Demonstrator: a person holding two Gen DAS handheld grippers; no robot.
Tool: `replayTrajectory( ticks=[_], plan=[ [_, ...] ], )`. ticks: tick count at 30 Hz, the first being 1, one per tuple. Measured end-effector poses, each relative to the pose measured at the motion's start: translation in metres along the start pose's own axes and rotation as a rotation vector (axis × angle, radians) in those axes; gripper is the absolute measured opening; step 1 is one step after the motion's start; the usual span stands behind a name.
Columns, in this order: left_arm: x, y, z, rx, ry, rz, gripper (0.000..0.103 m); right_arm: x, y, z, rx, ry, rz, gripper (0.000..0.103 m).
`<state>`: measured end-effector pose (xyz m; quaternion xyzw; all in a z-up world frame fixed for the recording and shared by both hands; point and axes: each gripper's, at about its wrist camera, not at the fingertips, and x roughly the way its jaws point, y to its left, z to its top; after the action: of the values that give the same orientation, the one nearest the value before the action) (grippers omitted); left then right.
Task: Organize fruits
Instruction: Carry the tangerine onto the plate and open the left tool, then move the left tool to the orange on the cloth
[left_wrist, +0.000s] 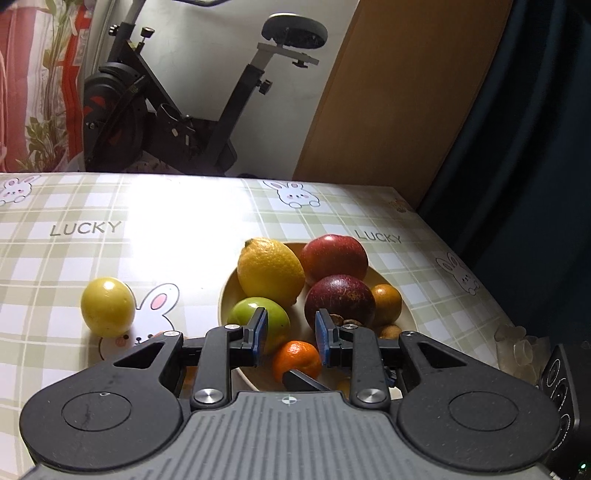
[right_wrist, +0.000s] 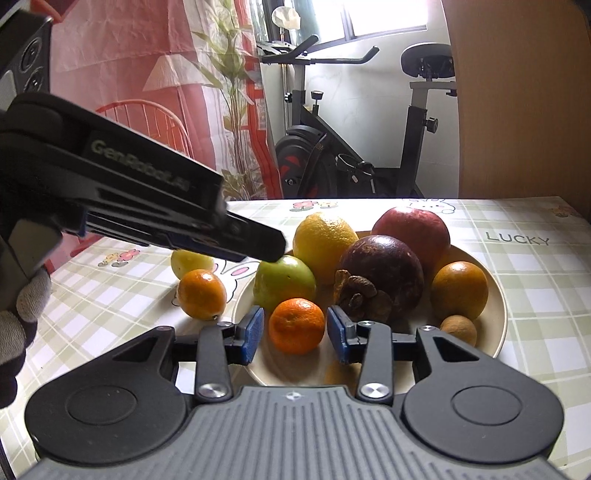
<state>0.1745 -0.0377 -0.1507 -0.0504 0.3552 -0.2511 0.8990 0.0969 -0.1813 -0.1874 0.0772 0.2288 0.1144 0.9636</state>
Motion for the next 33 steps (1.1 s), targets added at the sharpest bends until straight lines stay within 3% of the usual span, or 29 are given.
replayTrajectory(
  ticks=[3, 5, 13, 16, 22, 33],
  plan=[
    [-0.019, 0.007, -0.003, -0.023, -0.047, 0.045, 0.039, -0.006, -0.002, -0.001, 0.003, -0.026, 0.031, 0.045],
    [-0.033, 0.016, -0.008, -0.049, -0.08, 0.075, 0.053, -0.007, -0.001, -0.001, 0.001, -0.033, 0.043, 0.045],
    [-0.067, 0.049, -0.017, -0.068, -0.101, 0.23, 0.054, -0.007, 0.002, -0.001, -0.01, -0.036, 0.042, 0.045],
    [-0.076, 0.061, -0.016, -0.088, -0.106, 0.255, 0.054, -0.008, 0.008, -0.002, -0.042, -0.036, 0.032, 0.045],
    [-0.093, 0.069, -0.008, -0.091, -0.14, 0.261, 0.054, -0.003, 0.033, -0.003, -0.106, -0.027, 0.066, 0.045],
    [-0.084, 0.08, -0.006, -0.106, -0.128, 0.217, 0.054, 0.046, 0.066, 0.012, -0.173, 0.011, 0.095, 0.045]
  ],
)
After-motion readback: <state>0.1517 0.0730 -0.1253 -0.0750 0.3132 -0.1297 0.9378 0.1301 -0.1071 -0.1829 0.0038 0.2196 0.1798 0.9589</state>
